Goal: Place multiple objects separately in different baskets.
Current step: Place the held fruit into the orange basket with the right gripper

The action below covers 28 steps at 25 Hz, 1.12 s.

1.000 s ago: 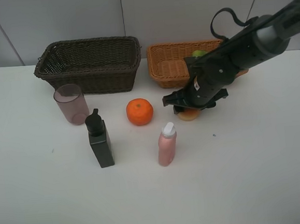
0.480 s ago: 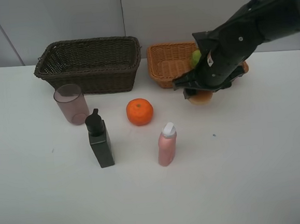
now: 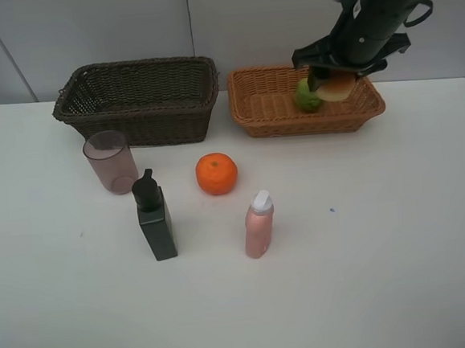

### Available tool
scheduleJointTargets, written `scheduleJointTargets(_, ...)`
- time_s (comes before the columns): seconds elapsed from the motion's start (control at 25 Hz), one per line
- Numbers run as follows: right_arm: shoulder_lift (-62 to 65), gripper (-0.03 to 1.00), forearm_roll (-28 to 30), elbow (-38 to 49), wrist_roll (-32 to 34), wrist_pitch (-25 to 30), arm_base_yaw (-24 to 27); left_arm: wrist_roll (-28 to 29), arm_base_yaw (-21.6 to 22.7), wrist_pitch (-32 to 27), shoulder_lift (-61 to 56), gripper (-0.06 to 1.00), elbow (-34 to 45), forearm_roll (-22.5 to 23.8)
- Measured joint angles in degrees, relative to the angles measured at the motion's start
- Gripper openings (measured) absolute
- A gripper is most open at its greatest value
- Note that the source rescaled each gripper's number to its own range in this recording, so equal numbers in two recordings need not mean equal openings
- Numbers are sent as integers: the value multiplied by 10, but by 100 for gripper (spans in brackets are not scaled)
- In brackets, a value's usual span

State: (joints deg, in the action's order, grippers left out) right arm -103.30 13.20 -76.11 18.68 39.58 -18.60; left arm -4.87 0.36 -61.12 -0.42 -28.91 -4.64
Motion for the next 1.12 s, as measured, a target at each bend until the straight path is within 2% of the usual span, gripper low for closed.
scheduleJointTargets(0.28, -61, 45, 13, -72, -27, 0, 51, 0, 0, 0, 0, 100, 0, 0)
scheduleJointTargets(0.44, -96, 45, 20, -85, -29, -23, 68, 0, 0, 0, 0, 100, 0, 0)
scheduleJointTargets(0.76, -134, 45, 20, -85, -29, -86, 77, 0, 0, 0, 0, 100, 0, 0)
scheduleJointTargets(1.12, -157, 45, 33, -89, -29, -100, 80, 0, 0, 0, 0, 100, 0, 0)
